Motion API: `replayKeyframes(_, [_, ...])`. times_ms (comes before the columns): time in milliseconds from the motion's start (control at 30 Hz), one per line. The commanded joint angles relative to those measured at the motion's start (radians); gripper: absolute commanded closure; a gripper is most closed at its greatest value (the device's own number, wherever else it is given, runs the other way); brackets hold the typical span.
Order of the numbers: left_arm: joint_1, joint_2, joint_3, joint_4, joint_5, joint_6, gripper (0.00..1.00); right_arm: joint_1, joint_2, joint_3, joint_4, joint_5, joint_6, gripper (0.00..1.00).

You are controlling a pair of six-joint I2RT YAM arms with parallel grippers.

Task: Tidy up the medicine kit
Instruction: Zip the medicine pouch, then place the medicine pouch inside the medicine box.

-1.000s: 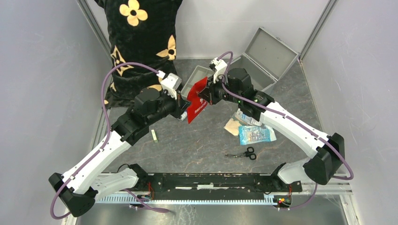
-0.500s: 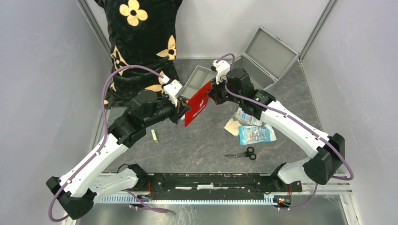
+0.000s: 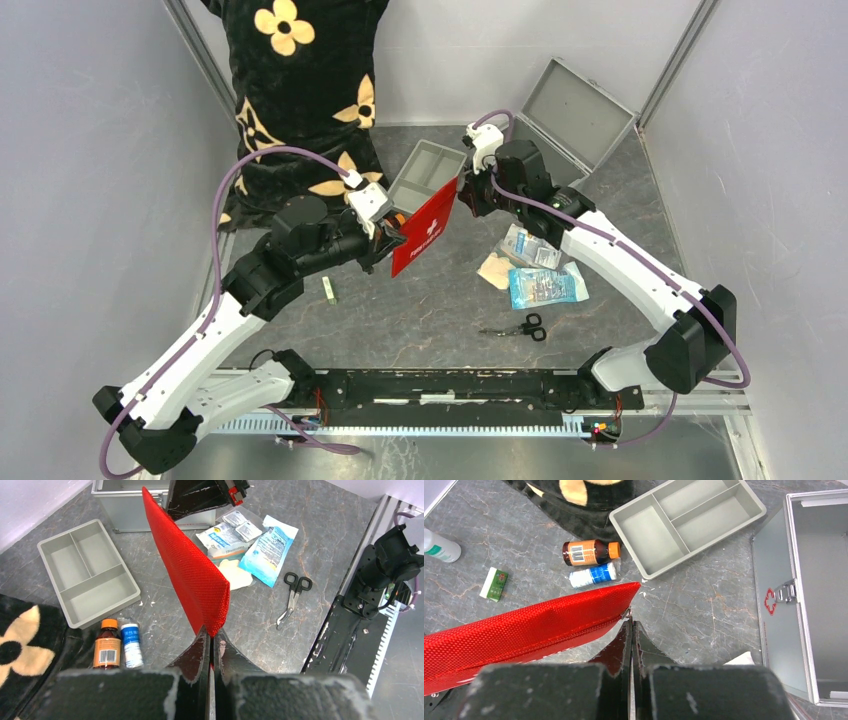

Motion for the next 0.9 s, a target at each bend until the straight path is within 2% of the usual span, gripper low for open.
replayKeyframes(0, [-0.009, -0.032, 0.043, -0.021, 0.079, 0.056, 0.98, -0.046, -0.012, -0.018, 0.023, 0.050, -0.066, 1.00])
replayKeyframes(133, [-0.009, -0.032, 0.044, -0.024, 0.063, 0.053, 0.98, -0.056, -0.034, -0.020, 0.023, 0.020, -0.145, 1.00])
replayKeyframes(233, [-0.009, -0.034, 0.047, -0.017, -0.017, 0.028, 0.98, -0.062, -0.096, -0.063, 0.062, -0.012, -0.224, 0.70])
replayKeyframes(300, [-0.009, -0.044, 0.044, 0.007, -0.101, 0.000, 0.98, -0.075, -0.153, -0.108, 0.099, -0.083, -0.264, 0.53])
replayKeyframes(433, [-0.009, -0.090, 0.029, 0.077, -0.197, -0.047, 0.98, -0.111, -0.242, -0.208, 0.191, -0.283, -0.317, 0.36])
replayKeyframes(633, [-0.009, -0.168, 0.038, 0.152, -0.066, -0.054, 0.98, -0.214, -0.336, -0.349, 0.480, -0.729, -0.251, 0.22])
replayKeyframes(767, [-0.009, -0.181, 0.074, 0.157, 0.067, -0.039, 0.98, -0.232, -0.370, -0.423, 0.738, -0.851, -0.162, 0.16])
replayKeyframes(867, [-0.009, -0.181, 0.100, 0.143, 0.160, -0.028, 0.98, -0.242, -0.369, -0.441, 0.917, -0.921, -0.055, 0.15])
